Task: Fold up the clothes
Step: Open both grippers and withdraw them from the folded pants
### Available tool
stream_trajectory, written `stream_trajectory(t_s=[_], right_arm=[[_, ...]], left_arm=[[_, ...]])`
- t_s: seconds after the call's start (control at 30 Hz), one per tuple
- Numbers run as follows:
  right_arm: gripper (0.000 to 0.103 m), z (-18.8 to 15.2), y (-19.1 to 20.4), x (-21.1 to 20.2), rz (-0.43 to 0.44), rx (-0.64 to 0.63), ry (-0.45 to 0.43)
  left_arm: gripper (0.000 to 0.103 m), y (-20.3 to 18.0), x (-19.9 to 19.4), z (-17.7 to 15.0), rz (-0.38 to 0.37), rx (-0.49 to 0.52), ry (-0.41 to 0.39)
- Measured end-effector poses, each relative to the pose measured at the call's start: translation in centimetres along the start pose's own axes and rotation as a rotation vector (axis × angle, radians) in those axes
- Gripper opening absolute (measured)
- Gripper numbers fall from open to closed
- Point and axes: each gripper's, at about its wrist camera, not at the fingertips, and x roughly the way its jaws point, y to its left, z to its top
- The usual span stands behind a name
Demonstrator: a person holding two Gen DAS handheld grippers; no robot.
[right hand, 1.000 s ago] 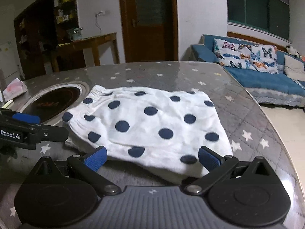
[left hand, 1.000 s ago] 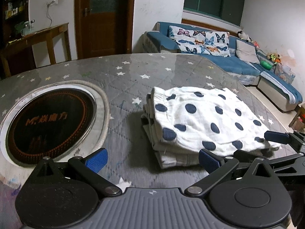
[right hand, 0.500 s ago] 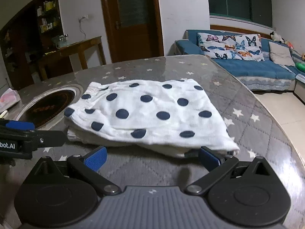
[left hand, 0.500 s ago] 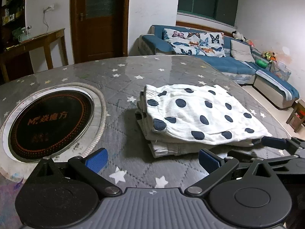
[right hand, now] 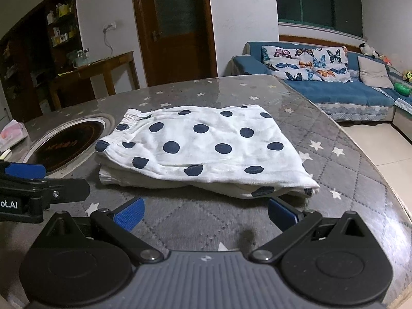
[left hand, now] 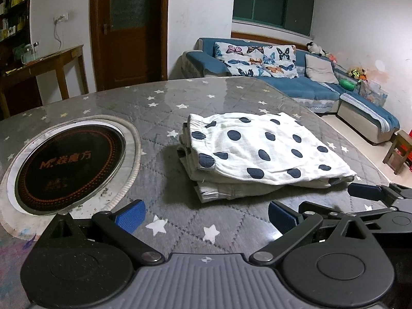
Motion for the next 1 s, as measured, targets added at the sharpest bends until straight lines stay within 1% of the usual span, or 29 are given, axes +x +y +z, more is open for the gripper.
stream_trajectory(t_s=[0.67, 1.0], right_arm=[[0.103, -1.1, 1.0, -1.7, 0.003, -0.003, -0.018], [0.103, -1.5, 1.2, -2.1, 0.001, -0.009, -0.022]], left_arm=[[0.103, -0.4, -1.9, -1.2, -0.015, 0.009, -0.021], [0.103, -0.2, -2.4, -1.6, -0.011, 0.001, -0.025]])
